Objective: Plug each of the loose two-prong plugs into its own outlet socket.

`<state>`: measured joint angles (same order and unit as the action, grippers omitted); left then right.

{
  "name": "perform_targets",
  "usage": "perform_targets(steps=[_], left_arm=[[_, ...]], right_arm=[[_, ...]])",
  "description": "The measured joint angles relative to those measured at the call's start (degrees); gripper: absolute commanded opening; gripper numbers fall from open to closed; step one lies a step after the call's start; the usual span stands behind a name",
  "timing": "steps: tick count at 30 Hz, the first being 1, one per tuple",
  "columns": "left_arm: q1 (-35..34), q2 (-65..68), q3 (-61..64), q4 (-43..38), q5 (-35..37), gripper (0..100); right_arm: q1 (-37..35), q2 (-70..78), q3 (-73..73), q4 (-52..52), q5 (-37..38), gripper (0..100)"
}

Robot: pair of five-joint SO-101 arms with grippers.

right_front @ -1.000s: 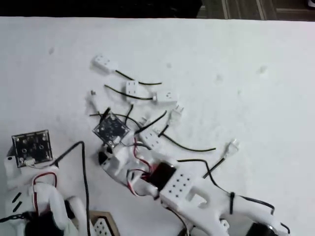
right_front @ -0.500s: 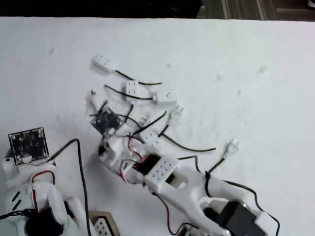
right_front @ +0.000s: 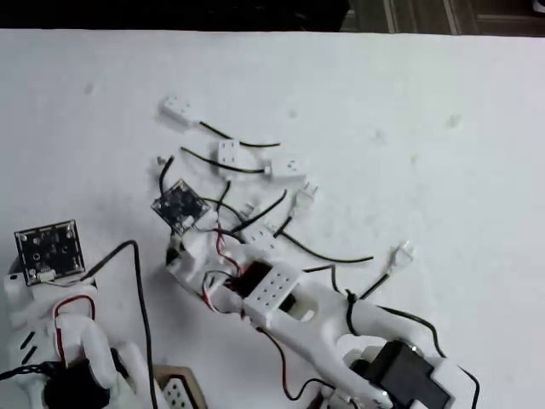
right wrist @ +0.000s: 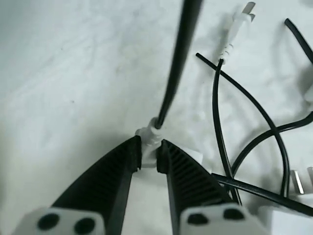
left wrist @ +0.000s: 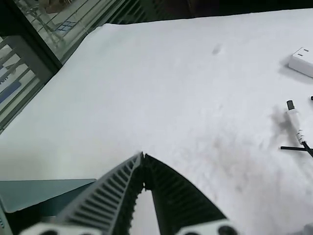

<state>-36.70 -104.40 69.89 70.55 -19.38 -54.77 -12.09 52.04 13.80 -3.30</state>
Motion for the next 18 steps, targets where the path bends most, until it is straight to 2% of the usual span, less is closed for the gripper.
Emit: perform_targets(steps=[18], left_arm=[[0.0, 0.0, 0.0, 0.0, 0.0, 2]], right_arm=[[-1.23, 0.62, -0.09, -0.26, -5.63, 1.6]])
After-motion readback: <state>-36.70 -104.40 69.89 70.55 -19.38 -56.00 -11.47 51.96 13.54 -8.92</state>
